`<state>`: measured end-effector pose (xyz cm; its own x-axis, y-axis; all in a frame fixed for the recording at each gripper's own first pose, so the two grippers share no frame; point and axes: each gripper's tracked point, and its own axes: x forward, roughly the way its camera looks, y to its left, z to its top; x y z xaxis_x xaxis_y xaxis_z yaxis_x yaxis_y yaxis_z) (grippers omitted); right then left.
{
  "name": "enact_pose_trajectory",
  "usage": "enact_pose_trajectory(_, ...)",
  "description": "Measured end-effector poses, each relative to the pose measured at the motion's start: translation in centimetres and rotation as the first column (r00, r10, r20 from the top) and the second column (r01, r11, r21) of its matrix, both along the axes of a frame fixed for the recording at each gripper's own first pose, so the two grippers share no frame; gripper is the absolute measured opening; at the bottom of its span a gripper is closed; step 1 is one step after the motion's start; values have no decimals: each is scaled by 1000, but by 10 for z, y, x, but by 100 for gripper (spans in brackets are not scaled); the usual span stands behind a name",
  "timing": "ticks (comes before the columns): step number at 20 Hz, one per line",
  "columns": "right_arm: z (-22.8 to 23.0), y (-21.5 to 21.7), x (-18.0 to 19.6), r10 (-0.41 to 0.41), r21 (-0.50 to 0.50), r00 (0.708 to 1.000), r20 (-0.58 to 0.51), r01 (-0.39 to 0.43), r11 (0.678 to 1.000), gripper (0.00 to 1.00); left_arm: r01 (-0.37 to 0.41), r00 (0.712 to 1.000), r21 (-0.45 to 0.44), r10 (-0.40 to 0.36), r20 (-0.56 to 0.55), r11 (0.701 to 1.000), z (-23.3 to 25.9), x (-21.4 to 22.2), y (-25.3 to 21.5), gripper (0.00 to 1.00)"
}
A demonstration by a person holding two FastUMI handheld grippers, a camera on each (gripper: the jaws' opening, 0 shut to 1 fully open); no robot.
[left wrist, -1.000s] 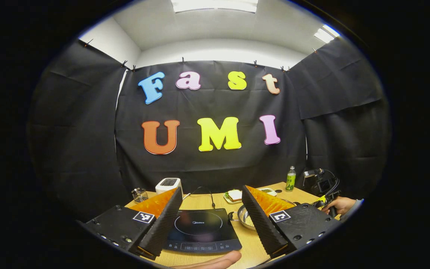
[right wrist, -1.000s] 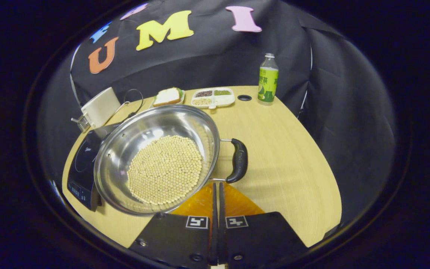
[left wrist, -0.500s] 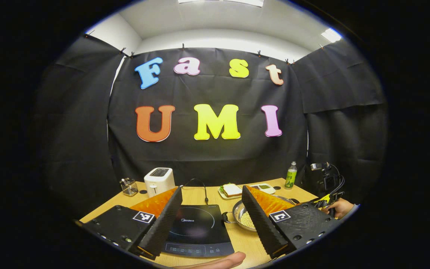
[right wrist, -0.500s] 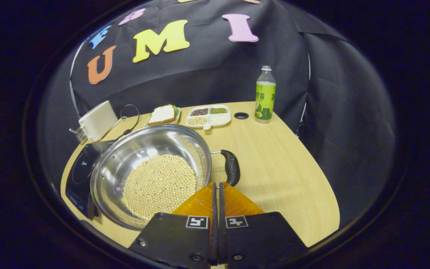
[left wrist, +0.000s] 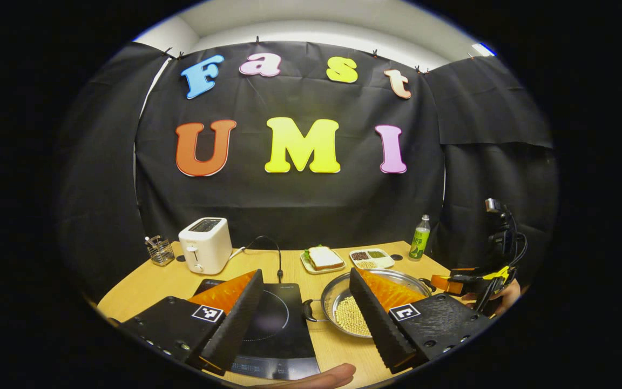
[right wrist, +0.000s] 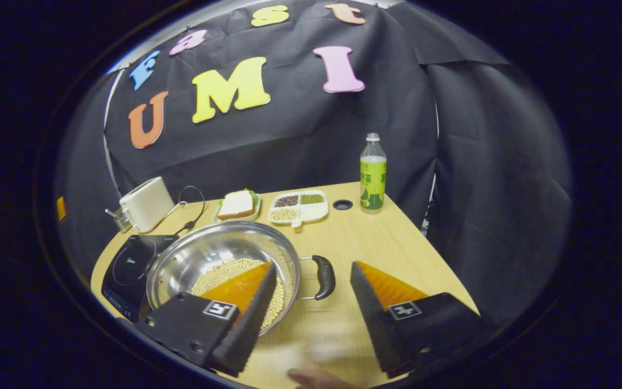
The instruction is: First push the handle of the pot to place it horizontally, then grasp the pot with both hands and set it on the induction cooktop.
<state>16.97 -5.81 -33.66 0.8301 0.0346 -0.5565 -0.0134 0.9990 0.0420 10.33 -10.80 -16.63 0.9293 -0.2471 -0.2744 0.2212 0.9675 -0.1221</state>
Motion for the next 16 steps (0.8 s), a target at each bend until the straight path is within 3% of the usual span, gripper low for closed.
enact_pose_trajectory(1,5,-3,1,-9,-19,1000,5,9,1000,99,6,1000,0,-6,-18,1000,-8,4,-6,96)
enact_pose_trajectory(7,6,3,-5,-5,-9,1000,-30,4,1000,98,17,989,39,-12,-145,999,-66,30,-33,96)
enact_pose_trajectory(16,-28,-1,4,-15,25,995,-102,18,1000,97,29,936,68,-3,-353,997,-153,57,-54,96)
